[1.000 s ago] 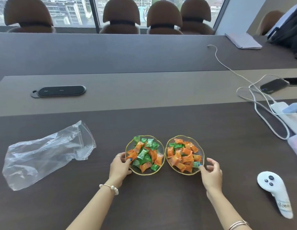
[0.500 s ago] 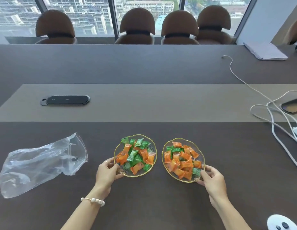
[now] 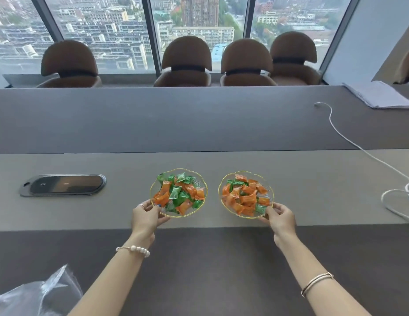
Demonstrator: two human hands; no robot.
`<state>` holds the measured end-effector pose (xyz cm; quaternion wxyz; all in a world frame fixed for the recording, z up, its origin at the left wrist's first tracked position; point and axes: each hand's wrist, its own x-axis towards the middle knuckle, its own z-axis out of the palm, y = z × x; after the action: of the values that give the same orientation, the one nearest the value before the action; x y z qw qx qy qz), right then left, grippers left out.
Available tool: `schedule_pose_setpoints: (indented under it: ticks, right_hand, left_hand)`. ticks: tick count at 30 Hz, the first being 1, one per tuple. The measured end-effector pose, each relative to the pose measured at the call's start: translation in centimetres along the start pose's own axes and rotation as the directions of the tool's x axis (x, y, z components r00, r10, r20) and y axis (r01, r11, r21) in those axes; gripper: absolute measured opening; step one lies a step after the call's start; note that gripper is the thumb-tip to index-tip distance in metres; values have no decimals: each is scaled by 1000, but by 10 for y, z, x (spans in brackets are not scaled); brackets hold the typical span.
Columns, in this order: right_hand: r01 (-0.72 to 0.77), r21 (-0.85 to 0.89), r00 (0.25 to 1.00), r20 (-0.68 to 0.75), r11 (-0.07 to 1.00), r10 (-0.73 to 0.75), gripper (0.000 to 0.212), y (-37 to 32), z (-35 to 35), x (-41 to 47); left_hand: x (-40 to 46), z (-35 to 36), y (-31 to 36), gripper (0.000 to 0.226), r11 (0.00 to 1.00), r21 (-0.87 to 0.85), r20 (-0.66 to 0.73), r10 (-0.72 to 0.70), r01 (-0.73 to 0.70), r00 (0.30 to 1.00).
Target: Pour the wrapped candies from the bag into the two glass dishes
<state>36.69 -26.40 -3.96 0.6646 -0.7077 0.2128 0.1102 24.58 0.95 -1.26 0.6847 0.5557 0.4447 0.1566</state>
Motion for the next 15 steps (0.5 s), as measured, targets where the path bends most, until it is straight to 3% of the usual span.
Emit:
schedule_pose_setpoints:
  ticks: [15]
  right_hand:
    - [-32, -24, 998, -48, 999, 30, 32, 4, 47, 46]
  left_hand:
    - [64, 15, -22, 25, 999, -8, -43, -38, 38, 998]
